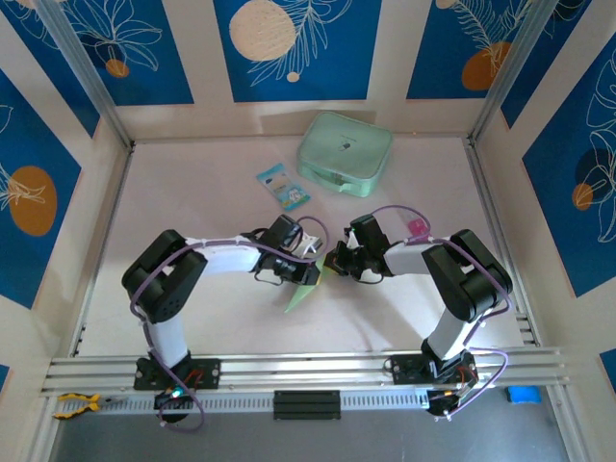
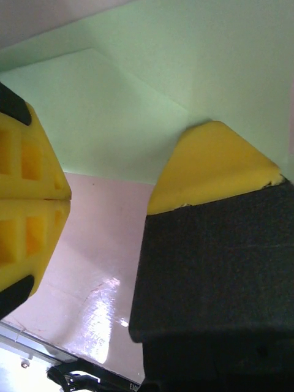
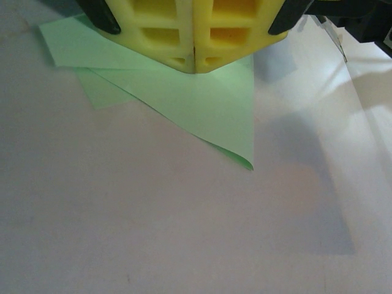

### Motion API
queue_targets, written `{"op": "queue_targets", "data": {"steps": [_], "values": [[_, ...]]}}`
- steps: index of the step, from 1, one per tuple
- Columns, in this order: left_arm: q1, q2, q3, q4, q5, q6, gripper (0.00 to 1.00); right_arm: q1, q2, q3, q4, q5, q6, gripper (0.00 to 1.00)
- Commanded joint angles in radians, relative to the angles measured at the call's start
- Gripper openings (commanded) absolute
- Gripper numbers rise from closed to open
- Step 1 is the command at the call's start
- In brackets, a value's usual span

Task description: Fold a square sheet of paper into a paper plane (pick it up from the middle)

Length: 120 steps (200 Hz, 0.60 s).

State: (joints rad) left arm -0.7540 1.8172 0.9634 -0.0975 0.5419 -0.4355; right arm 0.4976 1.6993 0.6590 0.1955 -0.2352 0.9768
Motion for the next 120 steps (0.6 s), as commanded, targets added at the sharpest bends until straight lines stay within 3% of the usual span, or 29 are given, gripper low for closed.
{"op": "queue_targets", "data": {"steps": [1, 120], "values": [[-0.011, 0.027, 0.021, -0.043, 0.007, 0.040, 0.07, 0.001, 0.038, -0.034, -0.133, 0.066, -0.011, 0.03], [-0.015, 0.034, -0.073, -0.068, -0.054, 0.061, 0.03, 0.001, 0.015, 0.009, -0.142, 0.059, -0.016, 0.04]]}}
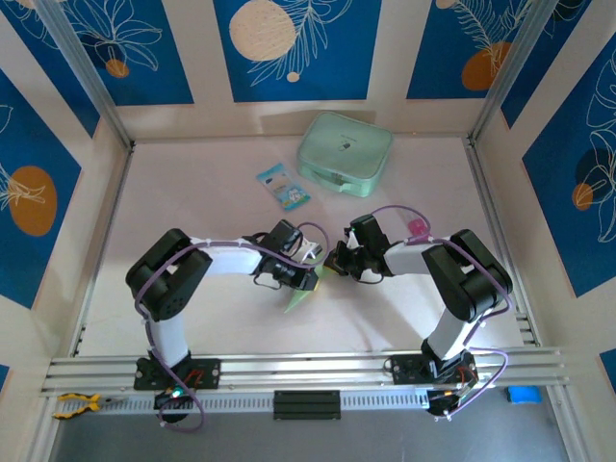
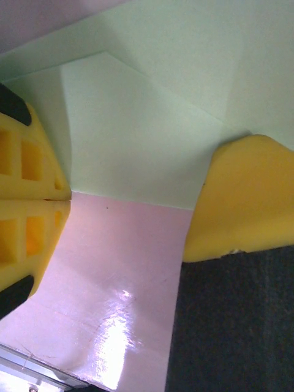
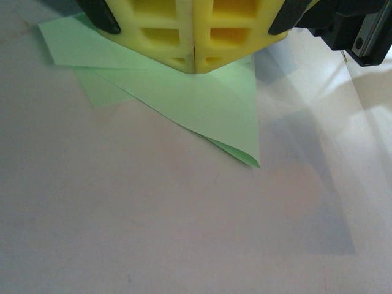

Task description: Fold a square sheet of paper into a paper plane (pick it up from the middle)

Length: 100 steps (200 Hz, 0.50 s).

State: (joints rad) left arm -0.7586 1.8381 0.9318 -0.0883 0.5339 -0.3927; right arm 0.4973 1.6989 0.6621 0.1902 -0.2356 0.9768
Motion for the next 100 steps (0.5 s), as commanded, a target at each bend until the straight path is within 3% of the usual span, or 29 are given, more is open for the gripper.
{"op": "queue_targets", "data": {"steps": [1, 60, 100], "values": [[-0.010, 0.012, -0.041, -0.077, -0.047, 0.019, 0.02, 0.002, 0.015, 0.010, -0.136, 0.059, -0.017, 0.04], [-0.007, 0.035, -0.055, -0.054, -0.052, 0.002, 0.01, 0.034, -0.080, 0.031, -0.116, 0.046, -0.008, 0.05], [-0.004, 0.039, -0.047, -0.062, -0.051, 0.003, 0.00, 0.076, 0.015, -0.016, 0.009, 0.028, 0.048, 0.03]]}}
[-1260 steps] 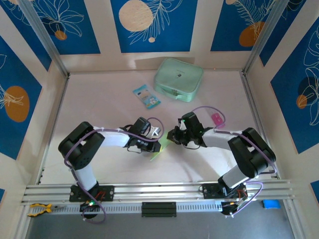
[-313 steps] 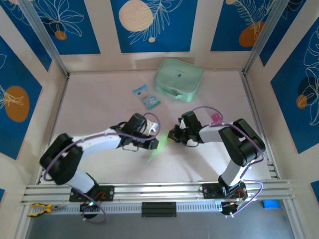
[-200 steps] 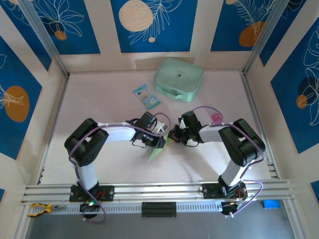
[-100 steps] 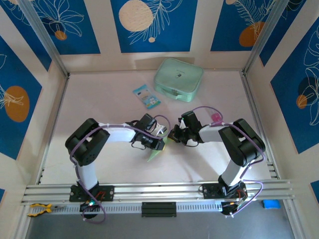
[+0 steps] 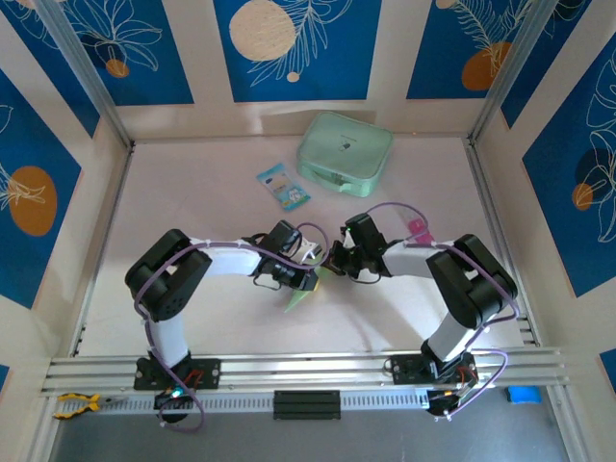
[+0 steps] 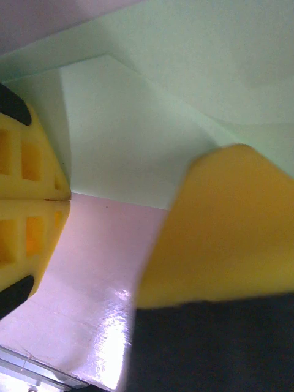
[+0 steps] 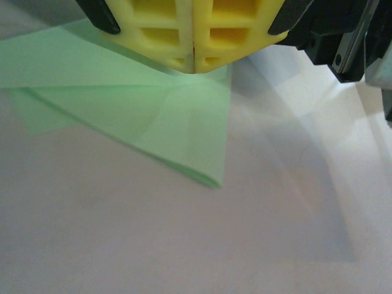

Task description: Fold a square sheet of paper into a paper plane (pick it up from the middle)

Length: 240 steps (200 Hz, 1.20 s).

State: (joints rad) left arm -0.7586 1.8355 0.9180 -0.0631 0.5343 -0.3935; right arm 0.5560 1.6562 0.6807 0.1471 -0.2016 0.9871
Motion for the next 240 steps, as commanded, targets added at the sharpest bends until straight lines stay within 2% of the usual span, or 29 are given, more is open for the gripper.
{"op": "queue_targets", "data": {"steps": [1, 30, 62, 85, 115, 158, 193, 240], "values": [[-0.004, 0.042, -0.033, -0.087, -0.051, 0.004, 0.00, 0.017, 0.060, -0.035, 0.052, -0.005, 0.039, 0.03], [-0.003, 0.044, -0.030, -0.099, -0.055, 0.003, 0.00, -0.031, 0.058, -0.079, 0.070, 0.003, 0.053, 0.03], [-0.003, 0.050, -0.030, -0.093, -0.044, -0.007, 0.00, -0.126, 0.013, -0.112, 0.070, 0.000, 0.012, 0.03], [-0.002, 0.053, -0.031, -0.096, -0.042, -0.011, 0.00, -0.193, 0.010, -0.151, 0.133, -0.033, 0.006, 0.03], [-0.004, 0.051, -0.037, -0.090, -0.039, -0.019, 0.00, -0.218, -0.034, -0.184, 0.155, -0.035, 0.002, 0.04], [-0.002, 0.043, -0.046, -0.058, -0.015, -0.048, 0.00, -0.204, -0.201, -0.208, 0.071, 0.007, -0.007, 0.04], [-0.004, -0.001, -0.078, 0.006, -0.002, -0.134, 0.00, -0.145, -0.345, -0.243, -0.019, 0.044, 0.011, 0.07], [-0.023, -0.178, -0.140, 0.100, -0.065, -0.232, 0.13, -0.016, -0.464, -0.297, -0.078, 0.109, 0.083, 0.12]]}}
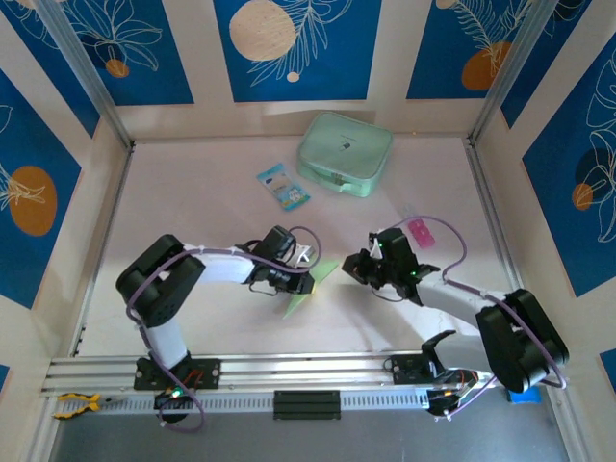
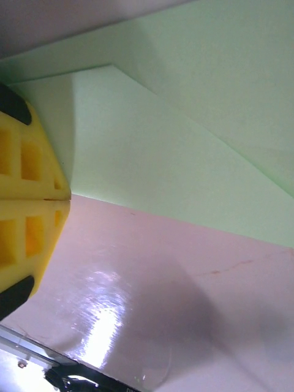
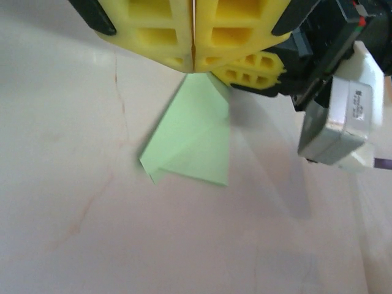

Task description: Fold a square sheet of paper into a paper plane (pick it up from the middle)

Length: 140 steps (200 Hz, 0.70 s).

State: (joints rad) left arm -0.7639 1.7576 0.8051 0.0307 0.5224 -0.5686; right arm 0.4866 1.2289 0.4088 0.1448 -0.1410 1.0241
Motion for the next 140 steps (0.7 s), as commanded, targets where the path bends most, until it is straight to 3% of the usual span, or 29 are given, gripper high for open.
{"op": "queue_targets", "data": {"steps": [1, 46, 97, 140], "values": [[-0.018, -0.105, -0.027, 0.003, -0.056, -0.055, 0.13, 0.056, -0.038, -0.026, -0.076, 0.050, 0.048, 0.12], [0.012, -0.291, -0.042, -0.174, -0.207, 0.040, 0.28, 0.164, -0.040, -0.035, -0.066, 0.100, 0.113, 0.16], [0.129, -0.266, -0.114, -0.139, -0.060, 0.033, 0.28, 0.253, 0.044, 0.025, -0.049, 0.133, 0.117, 0.21], [0.160, -0.237, -0.127, -0.116, -0.009, 0.024, 0.26, 0.283, 0.139, 0.098, -0.059, 0.119, 0.104, 0.20]]}}
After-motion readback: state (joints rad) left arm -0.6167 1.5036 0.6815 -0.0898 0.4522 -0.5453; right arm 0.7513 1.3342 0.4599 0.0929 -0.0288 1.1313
